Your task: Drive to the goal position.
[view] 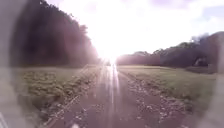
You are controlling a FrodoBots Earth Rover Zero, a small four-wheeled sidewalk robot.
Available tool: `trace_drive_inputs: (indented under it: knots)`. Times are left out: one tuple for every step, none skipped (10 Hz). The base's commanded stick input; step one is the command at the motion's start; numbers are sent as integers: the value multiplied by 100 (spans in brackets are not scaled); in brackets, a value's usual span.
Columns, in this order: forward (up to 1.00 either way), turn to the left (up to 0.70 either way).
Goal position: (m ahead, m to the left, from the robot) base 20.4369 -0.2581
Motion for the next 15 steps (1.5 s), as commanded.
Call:
trace_drive_inputs:
  knots:
    - [85,0]
    - [85,0]
    - [85,0]
    - [85,0]
    - [85,0]
    - [85,0]
    - [85,0]
    - [85,0]
    - [85,-8]
    - [85,-25]
    - [85,-28]
    - [85,-31]
    - [85,-32]
    - [85,-32]
    - [85,0]
